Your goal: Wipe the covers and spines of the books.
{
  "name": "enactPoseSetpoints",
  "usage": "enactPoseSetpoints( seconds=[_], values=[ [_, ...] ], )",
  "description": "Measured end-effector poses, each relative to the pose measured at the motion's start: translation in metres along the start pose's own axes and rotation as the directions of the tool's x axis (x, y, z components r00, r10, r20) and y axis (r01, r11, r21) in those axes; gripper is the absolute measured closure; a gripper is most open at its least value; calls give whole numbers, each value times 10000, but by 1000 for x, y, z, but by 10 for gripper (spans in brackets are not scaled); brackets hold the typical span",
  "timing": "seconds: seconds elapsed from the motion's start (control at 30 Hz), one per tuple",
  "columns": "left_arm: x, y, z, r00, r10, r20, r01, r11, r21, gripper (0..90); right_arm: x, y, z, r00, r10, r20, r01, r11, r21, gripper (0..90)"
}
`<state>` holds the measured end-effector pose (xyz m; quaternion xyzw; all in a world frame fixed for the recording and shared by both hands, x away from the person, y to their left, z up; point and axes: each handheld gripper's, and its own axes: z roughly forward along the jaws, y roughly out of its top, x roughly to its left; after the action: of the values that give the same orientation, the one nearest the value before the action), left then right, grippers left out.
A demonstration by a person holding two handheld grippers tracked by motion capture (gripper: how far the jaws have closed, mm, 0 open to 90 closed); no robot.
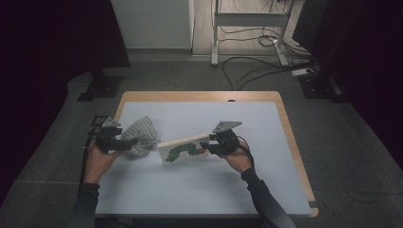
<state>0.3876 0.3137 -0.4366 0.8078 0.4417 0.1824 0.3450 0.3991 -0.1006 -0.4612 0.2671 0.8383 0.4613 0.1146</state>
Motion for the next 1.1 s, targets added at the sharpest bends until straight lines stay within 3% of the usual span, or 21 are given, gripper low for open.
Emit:
enactPoseSetpoints(
  seconds=[0.1, 0.23, 0.4, 0.63, 0.7, 0.87, 1.1],
  values=[
    [-13, 2, -9, 9989, 438, 157, -437, 9990, -91, 186, 0, 0, 0, 10000, -8, -12, 8, 10000, 22, 535],
    [-31, 2, -20, 9930, 1006, 627, -990, 9947, -277, 220, 0, 0, 0, 10000, -20, -12, 20, 10000, 31, 536],
    [-51, 3, -22, 9793, 1602, 1240, -1585, 9871, -236, 286, 0, 1, 0, 10000, -31, 38, 31, 10000, 48, 535],
    [-74, 5, -9, 9598, 2155, 1801, -2188, 9758, -15, 335, 0, 1, 0, 10000, -30, 9, 30, 10000, 88, 535],
    [-79, 6, -4, 9549, 2219, 1971, -2263, 9741, -3, 354, 0, 1, 0, 10000, -29, 0, 29, 9999, 98, 535],
    [-84, 8, 8, 9525, 2086, 2217, -2131, 9770, -38, 429, 0, 2, 0, 10000, -34, 8, 34, 9999, 126, 535],
    [-98, 17, 14, 9468, 2378, 2168, -2391, 9708, -205, 543, 0, 1, -2, 10000, 1, -63, 0, 10000, 95, 547]
  ],
)
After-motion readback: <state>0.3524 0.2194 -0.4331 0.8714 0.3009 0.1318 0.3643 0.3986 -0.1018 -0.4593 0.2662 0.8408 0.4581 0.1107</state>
